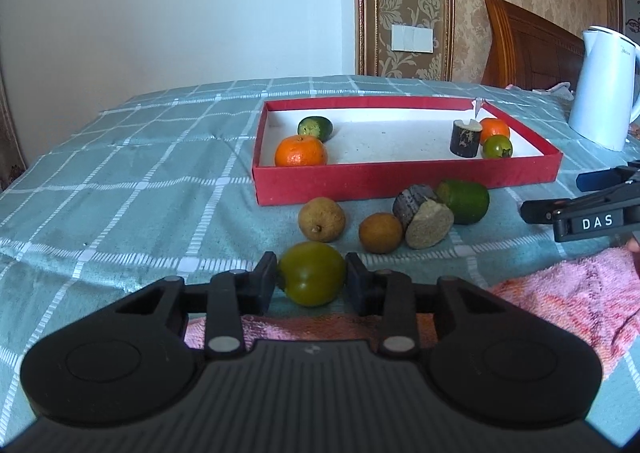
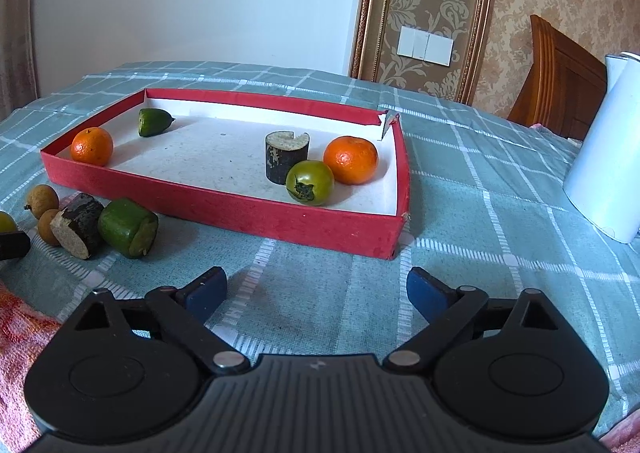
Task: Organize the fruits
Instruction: 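Grasp the round green fruit with the left gripper, then carry the round green fruit into the red tray and open the left gripper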
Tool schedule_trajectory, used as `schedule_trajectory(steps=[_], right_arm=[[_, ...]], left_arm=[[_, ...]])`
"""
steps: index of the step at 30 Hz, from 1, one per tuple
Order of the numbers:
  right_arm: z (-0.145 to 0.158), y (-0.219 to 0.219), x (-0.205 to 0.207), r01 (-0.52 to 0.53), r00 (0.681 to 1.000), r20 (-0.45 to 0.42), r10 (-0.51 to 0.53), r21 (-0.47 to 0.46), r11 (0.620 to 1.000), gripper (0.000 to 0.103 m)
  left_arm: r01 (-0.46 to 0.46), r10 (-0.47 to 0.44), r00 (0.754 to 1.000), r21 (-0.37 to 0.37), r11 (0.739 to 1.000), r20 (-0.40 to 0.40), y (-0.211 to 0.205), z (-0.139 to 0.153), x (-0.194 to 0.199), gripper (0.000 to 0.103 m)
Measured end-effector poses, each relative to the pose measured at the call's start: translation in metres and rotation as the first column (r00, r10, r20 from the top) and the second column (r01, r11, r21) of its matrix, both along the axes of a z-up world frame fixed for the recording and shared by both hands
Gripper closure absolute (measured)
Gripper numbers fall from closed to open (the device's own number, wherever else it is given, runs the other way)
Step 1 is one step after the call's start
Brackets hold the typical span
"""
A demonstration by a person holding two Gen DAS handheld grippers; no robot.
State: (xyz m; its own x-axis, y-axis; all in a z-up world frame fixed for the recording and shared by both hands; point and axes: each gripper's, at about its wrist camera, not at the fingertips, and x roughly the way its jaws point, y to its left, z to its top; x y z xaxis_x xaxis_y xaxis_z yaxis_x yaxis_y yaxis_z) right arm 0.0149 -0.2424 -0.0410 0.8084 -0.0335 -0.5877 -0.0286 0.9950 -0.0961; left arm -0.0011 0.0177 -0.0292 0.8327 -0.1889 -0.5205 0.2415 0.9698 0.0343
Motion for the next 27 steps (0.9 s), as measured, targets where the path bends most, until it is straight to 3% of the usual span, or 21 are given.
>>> schedule_trajectory(steps=[8, 20, 27], right_arm=[[0.000, -0.001, -0.001, 0.008, 1.000, -0.002, -0.008, 0.002, 1.000, 0.004], [-0.001, -0.002, 0.001, 0.019, 1.000, -0.009, -0.019, 0.013, 1.000, 0.002], [-0.001, -0.002, 0.001, 0.019, 1.000, -0.009, -0.019, 0.014, 1.000, 0.001]], left_arm=[[0.073, -0.072, 0.997, -0.058, 0.996, 0.029, -0.010, 0.028, 0.006, 0.070], [0.089, -0.087, 0.995, -0.039, 0.995, 0.048, -0.042, 0.050, 0.069, 0.070], [0.067, -0.067, 0.998, 0.003, 0.998, 0.020, -0.059, 0.044, 0.116, 0.070]])
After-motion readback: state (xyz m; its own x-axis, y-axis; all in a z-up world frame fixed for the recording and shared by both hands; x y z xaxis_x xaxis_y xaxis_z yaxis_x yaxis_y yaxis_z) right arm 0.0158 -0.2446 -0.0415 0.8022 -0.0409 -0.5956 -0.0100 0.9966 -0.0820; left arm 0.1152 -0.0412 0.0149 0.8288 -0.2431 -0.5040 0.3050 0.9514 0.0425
